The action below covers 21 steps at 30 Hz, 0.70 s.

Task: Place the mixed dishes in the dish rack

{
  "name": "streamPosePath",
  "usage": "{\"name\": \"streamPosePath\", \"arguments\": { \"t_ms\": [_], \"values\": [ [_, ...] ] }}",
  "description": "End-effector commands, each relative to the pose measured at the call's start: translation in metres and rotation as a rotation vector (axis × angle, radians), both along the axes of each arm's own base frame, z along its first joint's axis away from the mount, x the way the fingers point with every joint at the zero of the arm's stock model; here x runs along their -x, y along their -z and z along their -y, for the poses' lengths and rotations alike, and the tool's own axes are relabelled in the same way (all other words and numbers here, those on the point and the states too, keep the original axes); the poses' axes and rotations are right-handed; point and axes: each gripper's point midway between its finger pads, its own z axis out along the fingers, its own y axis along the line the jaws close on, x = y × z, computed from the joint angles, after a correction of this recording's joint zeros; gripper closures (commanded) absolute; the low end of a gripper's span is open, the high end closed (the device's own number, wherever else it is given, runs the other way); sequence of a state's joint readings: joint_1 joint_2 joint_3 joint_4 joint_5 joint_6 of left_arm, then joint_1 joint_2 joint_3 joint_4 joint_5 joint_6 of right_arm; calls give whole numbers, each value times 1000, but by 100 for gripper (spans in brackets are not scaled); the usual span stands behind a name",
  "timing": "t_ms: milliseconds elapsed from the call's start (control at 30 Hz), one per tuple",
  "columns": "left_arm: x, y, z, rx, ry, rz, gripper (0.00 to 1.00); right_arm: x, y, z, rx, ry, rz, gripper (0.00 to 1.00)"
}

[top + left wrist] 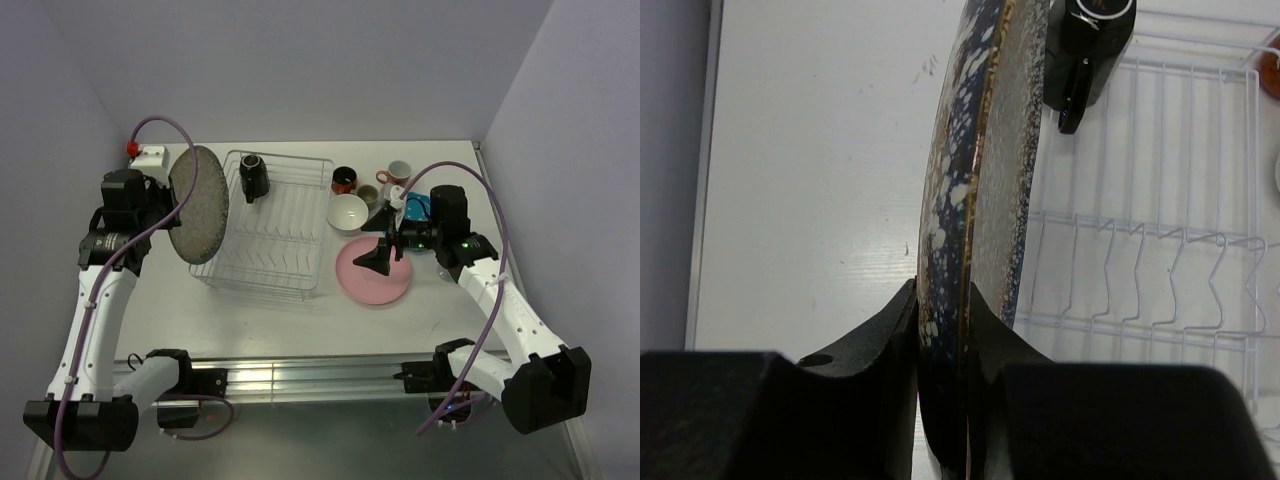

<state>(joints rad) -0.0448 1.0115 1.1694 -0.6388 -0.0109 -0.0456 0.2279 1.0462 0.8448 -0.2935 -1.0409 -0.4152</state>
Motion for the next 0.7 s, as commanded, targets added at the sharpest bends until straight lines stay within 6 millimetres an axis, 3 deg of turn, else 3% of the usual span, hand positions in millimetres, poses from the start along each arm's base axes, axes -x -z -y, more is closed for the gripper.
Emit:
{"name": "streamPosePath", "arguments": {
  "t_ms": [0,667],
  "values": [
    [-18,-94,10,54,38,366,100,-1,-3,1,-7,-11,11,0],
    [-25,-31,19,59,74,277,99,-3,-1,1,-1,-7,9,0]
  ]
}}
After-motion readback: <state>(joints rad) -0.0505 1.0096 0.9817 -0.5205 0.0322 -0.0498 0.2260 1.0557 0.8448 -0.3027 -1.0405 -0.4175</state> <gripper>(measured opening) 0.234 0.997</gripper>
